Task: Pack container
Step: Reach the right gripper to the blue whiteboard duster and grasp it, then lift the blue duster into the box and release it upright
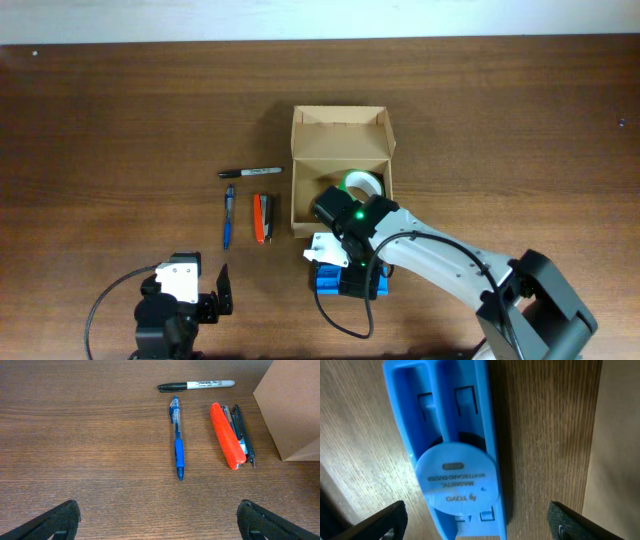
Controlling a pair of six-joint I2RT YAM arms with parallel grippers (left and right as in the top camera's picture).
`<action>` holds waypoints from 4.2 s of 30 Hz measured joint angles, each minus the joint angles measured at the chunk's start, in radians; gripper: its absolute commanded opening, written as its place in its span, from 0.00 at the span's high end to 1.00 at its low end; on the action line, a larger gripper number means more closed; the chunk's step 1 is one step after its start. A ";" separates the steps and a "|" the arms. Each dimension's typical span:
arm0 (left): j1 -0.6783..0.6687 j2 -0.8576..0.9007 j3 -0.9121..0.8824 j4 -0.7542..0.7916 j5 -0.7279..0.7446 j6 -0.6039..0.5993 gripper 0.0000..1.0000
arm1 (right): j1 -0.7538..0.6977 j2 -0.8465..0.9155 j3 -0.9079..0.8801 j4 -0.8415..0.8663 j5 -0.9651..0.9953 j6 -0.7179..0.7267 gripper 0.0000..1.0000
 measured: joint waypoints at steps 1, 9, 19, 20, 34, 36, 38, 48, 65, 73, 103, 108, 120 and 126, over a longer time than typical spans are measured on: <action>0.000 0.000 0.000 0.000 0.000 0.000 0.00 | 0.000 0.004 0.000 0.004 0.000 -0.001 0.09; 0.000 0.000 0.000 0.000 0.000 0.000 0.00 | 0.000 0.010 -0.005 0.046 -0.007 0.000 0.10; 0.000 0.000 0.000 0.000 0.000 0.000 0.00 | 0.000 0.011 -0.101 0.101 -0.042 0.001 0.17; 0.000 0.000 0.000 0.000 0.000 0.000 0.00 | 0.000 0.011 -0.102 0.106 -0.043 -0.001 0.19; 0.000 0.000 0.000 0.000 0.000 0.000 0.00 | 0.012 0.033 -0.101 0.142 -0.056 0.004 0.46; 0.000 0.000 0.000 0.000 0.000 0.000 0.01 | 0.030 0.034 -0.101 0.143 -0.051 0.007 0.47; 0.000 0.000 0.000 0.000 0.000 0.000 0.00 | 0.056 0.034 -0.101 0.143 -0.049 0.006 0.49; 0.000 0.000 0.000 0.000 0.000 0.000 0.01 | 0.200 0.038 -0.092 0.127 -0.043 0.051 0.53; 0.000 0.000 0.000 0.000 0.000 0.000 0.01 | 0.214 0.060 0.330 -0.024 0.121 0.201 0.54; 0.000 0.000 0.000 0.000 0.000 0.000 0.00 | 0.145 0.060 0.428 -0.053 0.342 0.307 0.54; 0.000 0.000 0.000 0.000 0.000 0.000 0.00 | -0.080 0.156 0.428 0.070 0.306 0.533 0.54; 0.000 0.000 0.000 0.000 0.000 0.000 0.00 | -0.080 0.166 0.428 0.068 0.304 0.545 0.54; 0.000 0.000 0.000 0.000 0.000 0.000 0.00 | -0.080 0.166 0.428 0.067 0.241 0.549 0.45; 0.000 0.000 0.000 0.000 0.000 0.000 0.00 | -0.071 0.166 0.428 0.067 0.219 0.549 0.42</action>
